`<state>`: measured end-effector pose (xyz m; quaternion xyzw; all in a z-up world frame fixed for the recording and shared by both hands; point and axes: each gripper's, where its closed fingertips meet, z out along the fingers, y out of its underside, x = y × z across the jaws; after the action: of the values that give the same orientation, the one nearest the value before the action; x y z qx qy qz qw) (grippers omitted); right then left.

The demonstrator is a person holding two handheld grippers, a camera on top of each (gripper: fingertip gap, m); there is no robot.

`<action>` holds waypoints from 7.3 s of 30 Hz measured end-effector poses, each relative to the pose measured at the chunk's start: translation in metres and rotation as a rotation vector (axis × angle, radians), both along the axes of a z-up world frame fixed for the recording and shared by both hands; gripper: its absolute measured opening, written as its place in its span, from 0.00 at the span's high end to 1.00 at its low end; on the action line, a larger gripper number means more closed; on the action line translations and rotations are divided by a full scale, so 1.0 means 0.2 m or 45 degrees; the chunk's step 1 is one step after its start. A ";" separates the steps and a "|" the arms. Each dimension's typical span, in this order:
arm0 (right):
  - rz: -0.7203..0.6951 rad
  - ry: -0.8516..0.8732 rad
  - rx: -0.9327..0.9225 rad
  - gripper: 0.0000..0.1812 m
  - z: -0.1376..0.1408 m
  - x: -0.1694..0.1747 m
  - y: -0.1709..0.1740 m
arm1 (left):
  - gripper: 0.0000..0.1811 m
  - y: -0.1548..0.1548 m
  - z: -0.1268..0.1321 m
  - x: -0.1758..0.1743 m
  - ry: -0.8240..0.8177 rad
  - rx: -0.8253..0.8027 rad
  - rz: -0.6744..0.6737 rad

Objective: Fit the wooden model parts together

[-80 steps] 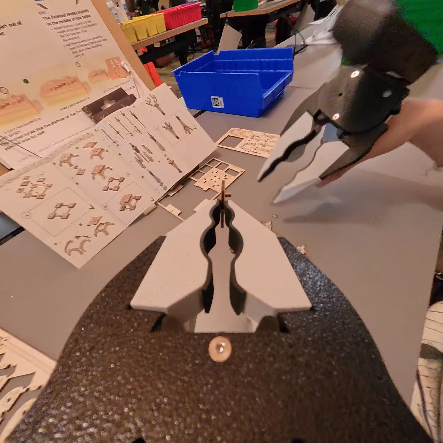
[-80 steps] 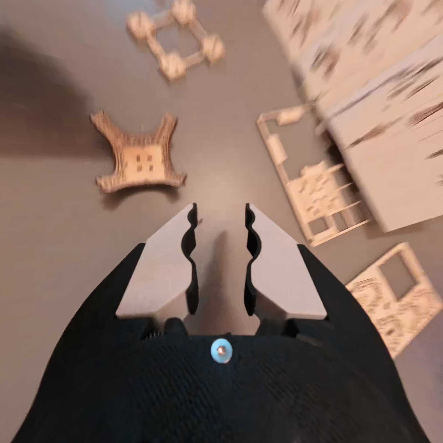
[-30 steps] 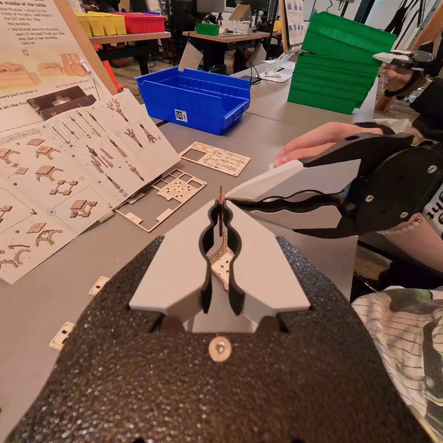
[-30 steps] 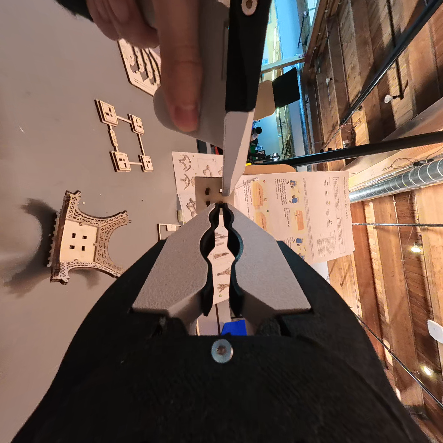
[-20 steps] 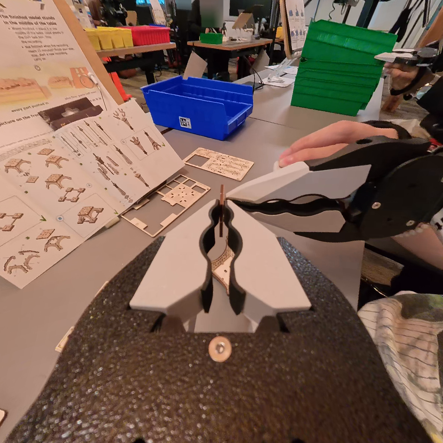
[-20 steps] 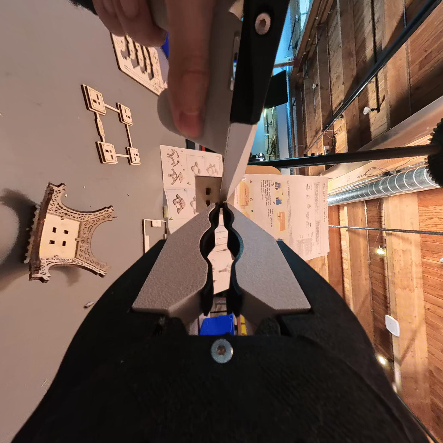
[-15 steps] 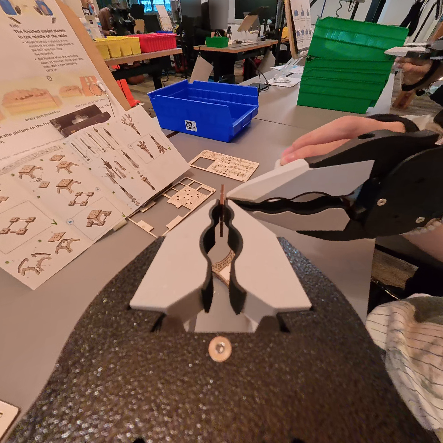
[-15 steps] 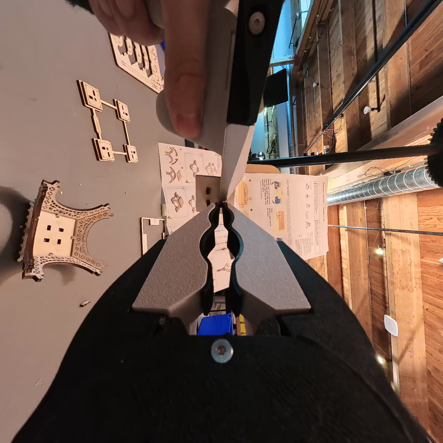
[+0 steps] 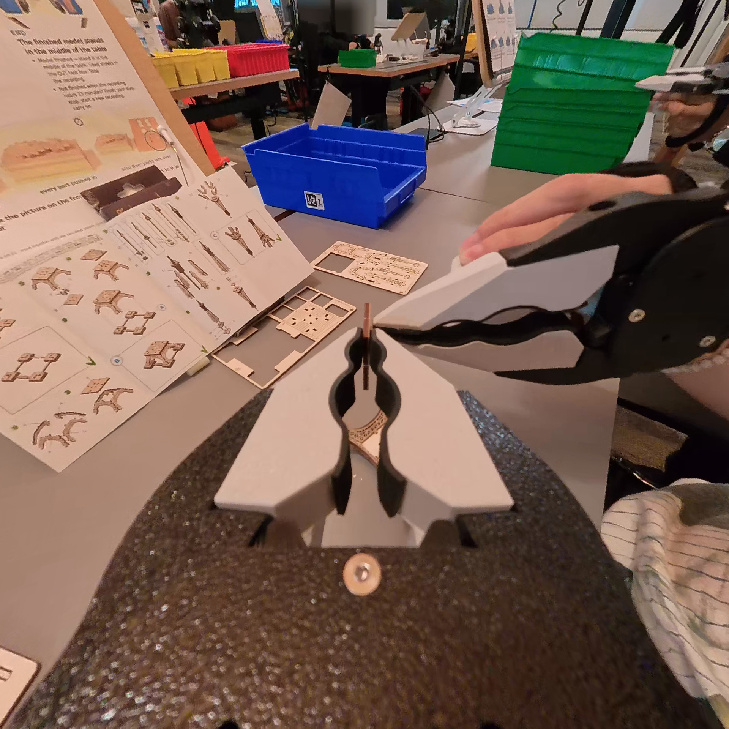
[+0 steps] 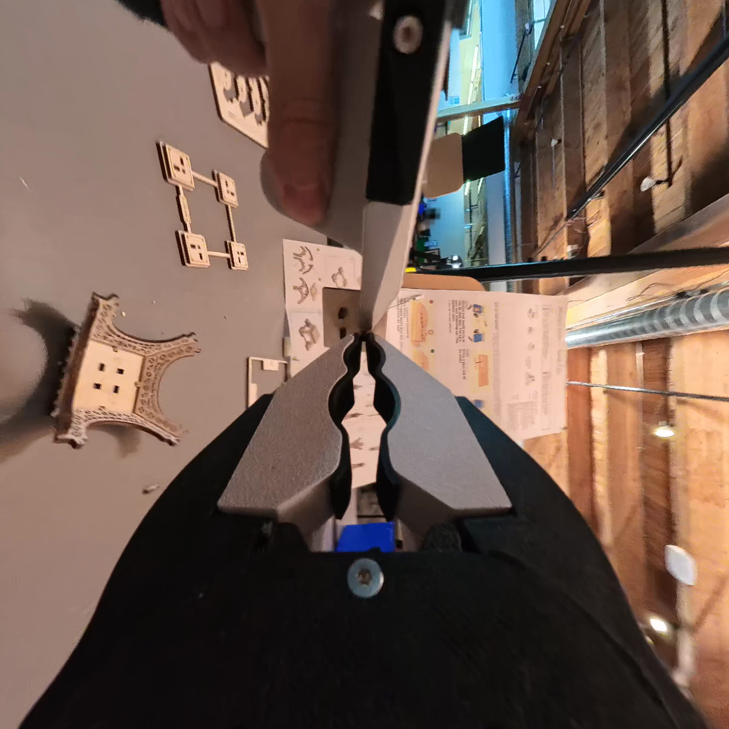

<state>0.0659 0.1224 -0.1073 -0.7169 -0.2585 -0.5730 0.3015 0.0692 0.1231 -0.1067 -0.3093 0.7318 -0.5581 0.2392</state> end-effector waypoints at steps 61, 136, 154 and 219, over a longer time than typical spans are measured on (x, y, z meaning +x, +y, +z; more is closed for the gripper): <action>0.144 0.134 0.049 1.00 0.02 -0.02 0.00 | 0.99 0.00 0.02 -0.01 0.064 -0.094 -0.032; 0.111 0.376 0.210 0.98 -0.08 -0.02 -0.10 | 1.00 0.01 -0.09 0.04 0.158 -0.099 -0.043; 0.075 0.256 0.061 1.00 -0.10 -0.02 -0.03 | 1.00 -0.04 -0.10 0.00 0.170 -0.037 -0.074; 0.080 0.121 0.062 0.93 -0.05 -0.02 -0.04 | 1.00 -0.01 -0.05 0.00 0.141 -0.082 -0.057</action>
<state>0.0628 0.1148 -0.1172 -0.7271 -0.2523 -0.5348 0.3488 0.0690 0.1217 -0.1163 -0.3308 0.7323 -0.5687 0.1756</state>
